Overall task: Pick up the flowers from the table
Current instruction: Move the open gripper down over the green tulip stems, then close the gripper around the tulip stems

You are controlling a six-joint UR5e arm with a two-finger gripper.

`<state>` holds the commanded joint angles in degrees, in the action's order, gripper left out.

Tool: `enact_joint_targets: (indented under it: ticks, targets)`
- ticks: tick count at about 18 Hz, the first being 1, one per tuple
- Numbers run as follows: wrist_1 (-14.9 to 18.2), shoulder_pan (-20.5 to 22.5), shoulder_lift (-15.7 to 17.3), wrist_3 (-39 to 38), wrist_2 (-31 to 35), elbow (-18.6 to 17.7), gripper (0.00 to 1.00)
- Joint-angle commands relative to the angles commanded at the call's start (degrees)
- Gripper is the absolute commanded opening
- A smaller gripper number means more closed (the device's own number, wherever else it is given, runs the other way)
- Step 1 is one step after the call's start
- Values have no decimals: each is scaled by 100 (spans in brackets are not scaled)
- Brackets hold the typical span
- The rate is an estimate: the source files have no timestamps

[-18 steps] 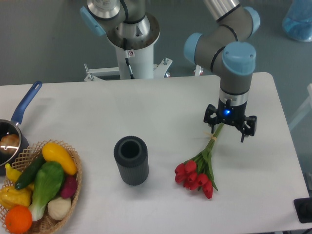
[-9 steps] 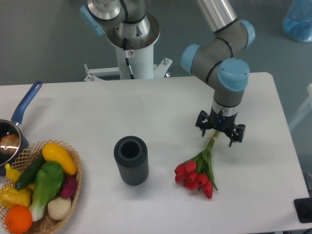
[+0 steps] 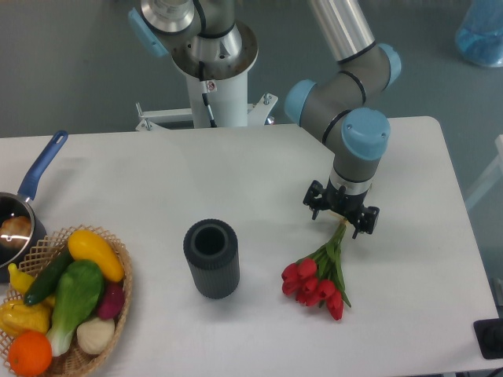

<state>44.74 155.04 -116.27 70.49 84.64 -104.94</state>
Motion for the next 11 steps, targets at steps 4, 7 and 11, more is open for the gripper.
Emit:
enact_joint_targets:
  ticks: [4,7,11]
  targets:
    - [-9,-9,-132,78,-9,132,97]
    - [-9,-9,-132,185,-9,132,96]
    - [-26,-18,-176,176,-9,132,93]
